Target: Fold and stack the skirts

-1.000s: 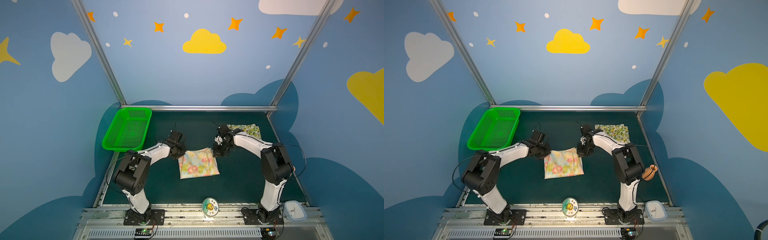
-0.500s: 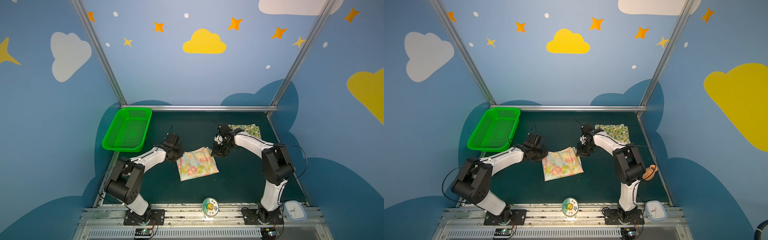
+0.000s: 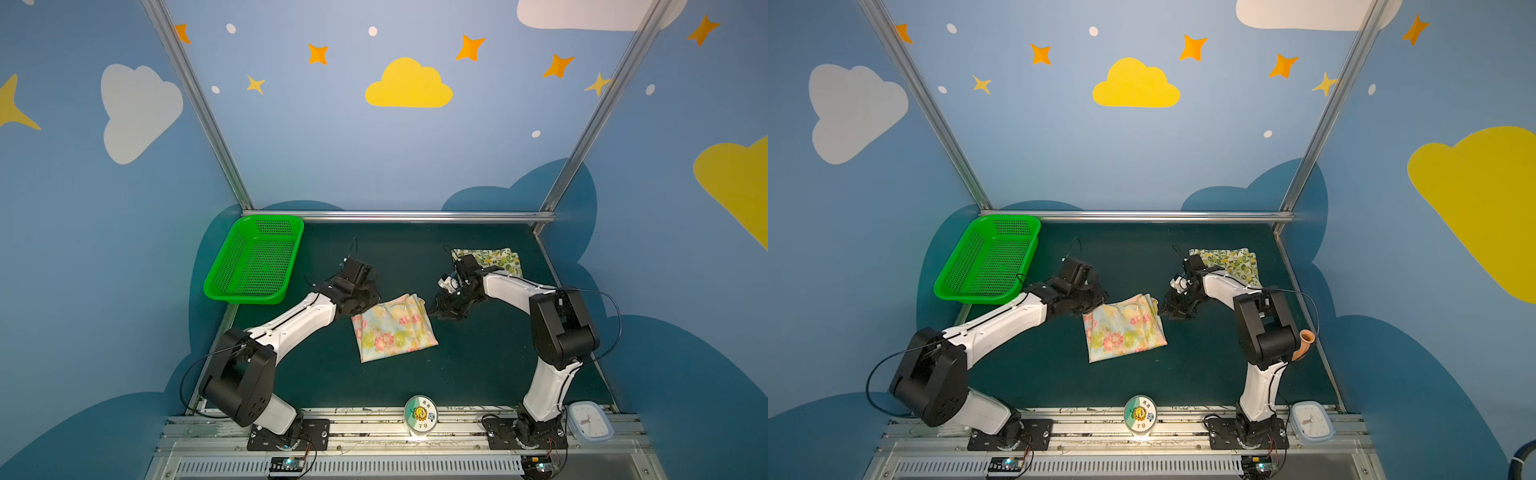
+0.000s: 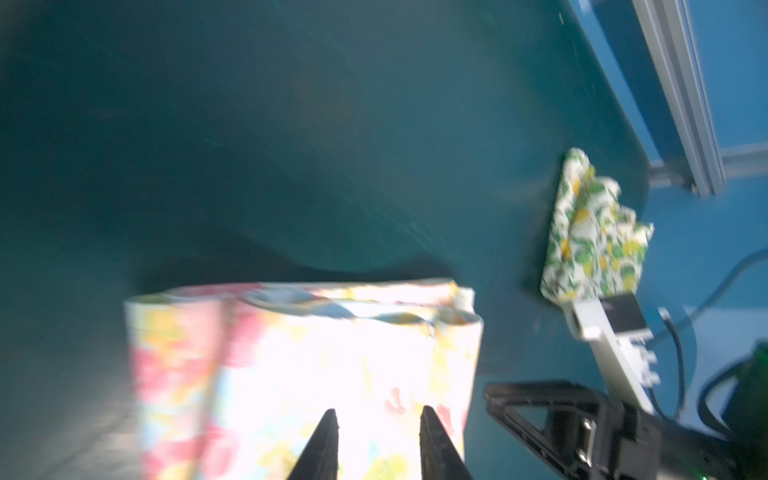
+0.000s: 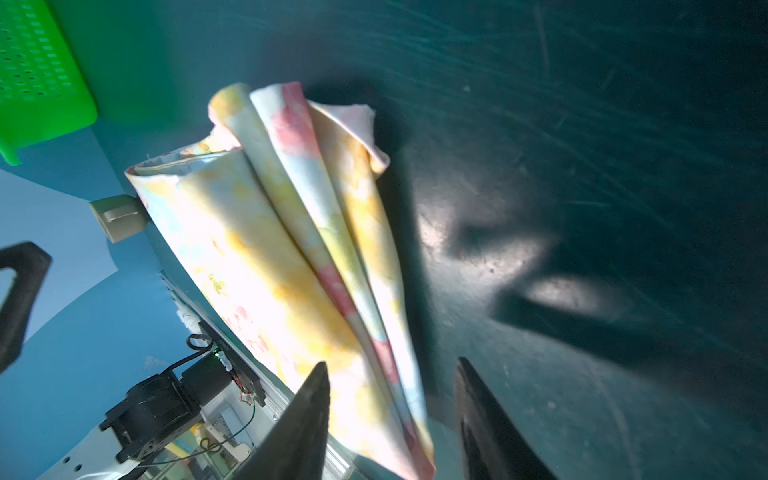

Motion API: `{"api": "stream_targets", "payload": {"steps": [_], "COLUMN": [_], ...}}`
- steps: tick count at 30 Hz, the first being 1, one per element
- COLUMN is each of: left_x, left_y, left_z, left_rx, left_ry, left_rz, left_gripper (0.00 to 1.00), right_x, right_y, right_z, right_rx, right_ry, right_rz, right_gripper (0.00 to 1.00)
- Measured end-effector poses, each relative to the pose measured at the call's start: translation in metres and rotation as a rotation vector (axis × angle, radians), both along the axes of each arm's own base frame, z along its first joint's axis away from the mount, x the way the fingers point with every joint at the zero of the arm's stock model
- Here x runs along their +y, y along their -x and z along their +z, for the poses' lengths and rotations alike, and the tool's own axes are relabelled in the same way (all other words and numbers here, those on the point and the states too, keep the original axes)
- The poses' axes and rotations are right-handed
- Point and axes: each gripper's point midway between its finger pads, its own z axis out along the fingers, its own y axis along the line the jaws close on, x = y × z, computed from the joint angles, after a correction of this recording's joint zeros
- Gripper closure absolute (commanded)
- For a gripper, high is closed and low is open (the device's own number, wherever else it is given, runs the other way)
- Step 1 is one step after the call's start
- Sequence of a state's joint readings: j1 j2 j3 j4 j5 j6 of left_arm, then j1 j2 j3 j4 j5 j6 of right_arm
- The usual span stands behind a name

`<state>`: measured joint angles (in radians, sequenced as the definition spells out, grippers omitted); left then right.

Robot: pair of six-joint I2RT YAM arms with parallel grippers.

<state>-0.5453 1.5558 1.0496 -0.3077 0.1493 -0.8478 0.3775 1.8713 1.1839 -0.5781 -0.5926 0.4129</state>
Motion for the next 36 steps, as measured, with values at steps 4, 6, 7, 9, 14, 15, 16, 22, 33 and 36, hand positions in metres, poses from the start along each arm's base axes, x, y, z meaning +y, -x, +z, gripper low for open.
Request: {"api": "stream_targets", "payload": {"steps": [4,6,7,9,14,15,16,22,33,36], "left_x": [-0.04,-0.052,-0.056,-0.061,-0.072,-0.075,-0.077,-0.08,-0.07,-0.068], "left_y": [0.006,0.007,0.007,0.006,-0.002,-0.004,-0.006,-0.01,0.004,0.01], "left_z": [-0.025,-0.04,-0.047,-0.057,-0.068,-0.067,-0.066,-0.061,-0.066,-0.061], "left_rx": [0.064,0.095,0.112,0.141,0.166,0.164,0.161,0.144,0.167,0.168], "left_ry": [-0.01,-0.017,-0.021,-0.021,-0.014,-0.011,-0.008,-0.009,-0.033,-0.025], "left_rz": [-0.085,-0.107,-0.113,-0.121,-0.136,-0.139,-0.142,-0.159,-0.173,-0.18], "left_gripper": [0.72,0.72,0.73,0.73,0.74,0.74,0.74,0.74,0.77,0.79], "right_x": [0.0,0.0,-0.001,-0.002,0.003,0.006,0.009,0.031,0.015,0.006], "right_y": [0.004,0.009,0.012,0.02,0.036,0.04,0.043,0.071,0.058,0.047], "right_z": [-0.006,-0.01,-0.013,-0.015,-0.021,-0.021,-0.021,-0.021,0.003,0.005], "right_rx": [0.005,0.011,0.016,0.026,0.04,0.04,0.039,0.05,0.003,-0.014], "right_ry": [-0.03,-0.039,-0.043,-0.048,-0.063,-0.067,-0.069,-0.067,-0.06,-0.061], "right_rz": [-0.002,-0.007,-0.013,-0.022,-0.03,-0.028,-0.022,0.013,-0.041,-0.057], "right_gripper": [0.55,0.56,0.57,0.6,0.64,0.65,0.65,0.66,0.52,0.51]}}
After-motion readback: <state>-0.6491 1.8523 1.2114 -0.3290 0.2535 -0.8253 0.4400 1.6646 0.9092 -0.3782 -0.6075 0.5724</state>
